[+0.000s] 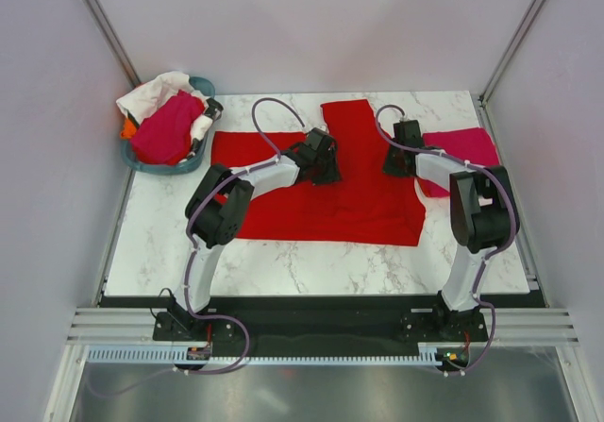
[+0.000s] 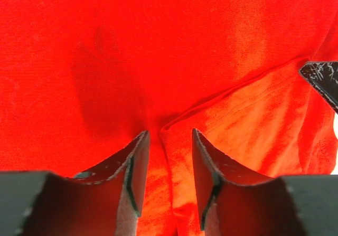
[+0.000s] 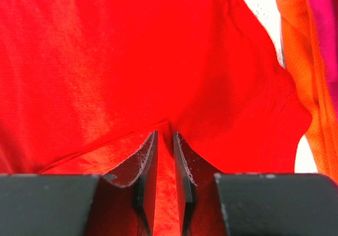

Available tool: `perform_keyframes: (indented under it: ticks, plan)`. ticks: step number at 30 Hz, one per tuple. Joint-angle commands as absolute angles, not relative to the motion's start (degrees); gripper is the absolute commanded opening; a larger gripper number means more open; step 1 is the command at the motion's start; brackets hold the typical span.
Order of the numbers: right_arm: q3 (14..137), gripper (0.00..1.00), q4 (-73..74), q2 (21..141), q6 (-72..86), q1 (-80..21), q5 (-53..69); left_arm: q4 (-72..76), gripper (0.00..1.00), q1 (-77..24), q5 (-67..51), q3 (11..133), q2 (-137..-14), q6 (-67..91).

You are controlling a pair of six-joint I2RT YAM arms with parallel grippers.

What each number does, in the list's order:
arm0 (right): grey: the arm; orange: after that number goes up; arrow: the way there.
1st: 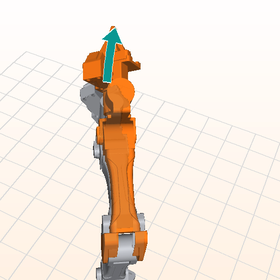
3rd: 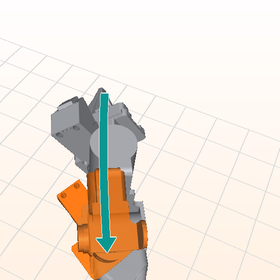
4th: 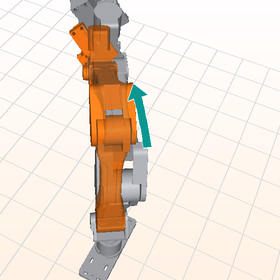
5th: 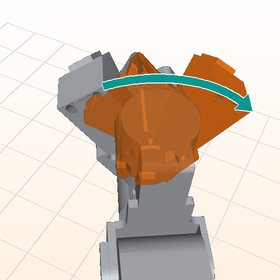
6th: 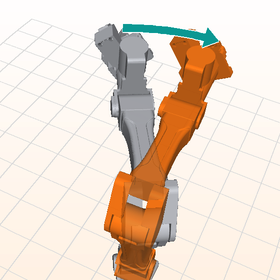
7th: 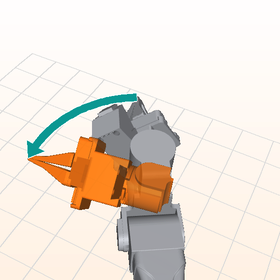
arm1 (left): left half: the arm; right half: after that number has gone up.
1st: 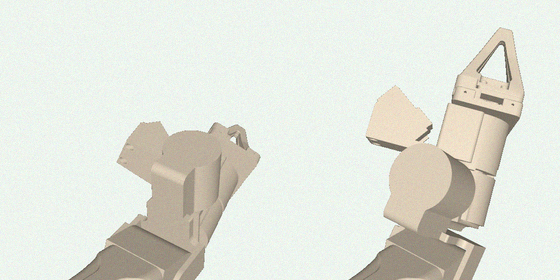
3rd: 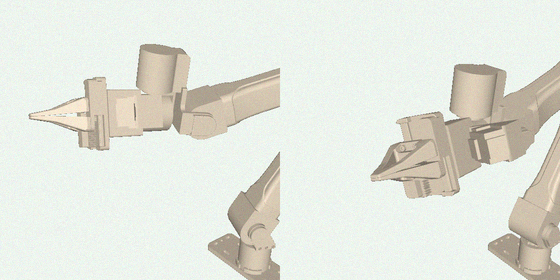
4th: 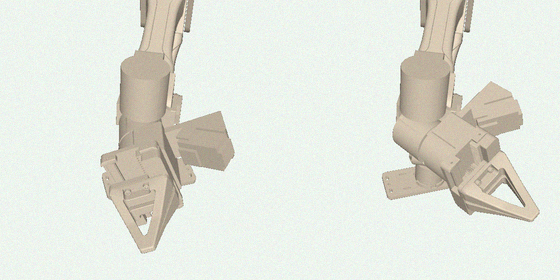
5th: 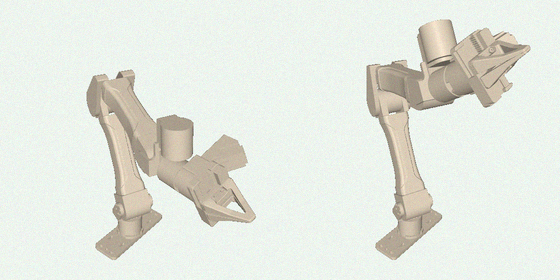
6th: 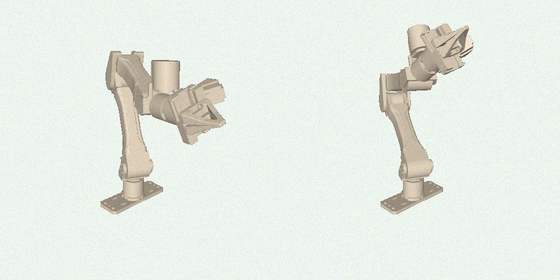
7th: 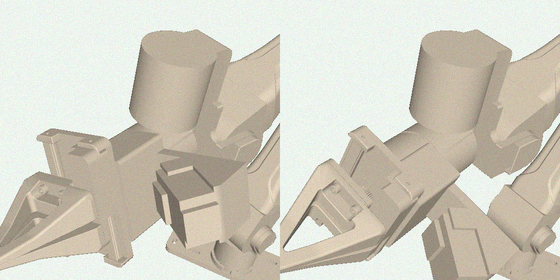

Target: Fold and stack the t-shirts

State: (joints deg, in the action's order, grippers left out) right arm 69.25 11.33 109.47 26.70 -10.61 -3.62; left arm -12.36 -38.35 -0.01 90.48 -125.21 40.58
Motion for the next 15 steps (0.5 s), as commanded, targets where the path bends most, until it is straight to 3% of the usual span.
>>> perform_keyframes:
  ticks: [1, 9, 15]
  plan:
    - [69.1, 0.25, 10.4, 106.1, 25.8, -11.2, -5.4, -12.7, 0.44, -38.8, 0.3, 92.2, -124.6, 38.9]
    - [68.9, 0.24, 10.4, 106.0, 25.8, -11.2, -5.2, -12.6, 0.18, -38.8, -1.1, 93.5, -125.6, 39.0]
    - [69.2, 0.25, 10.4, 106.5, 25.8, -11.2, -4.7, -12.7, 0.25, -38.8, -1.8, 94.0, -126.4, 39.4]
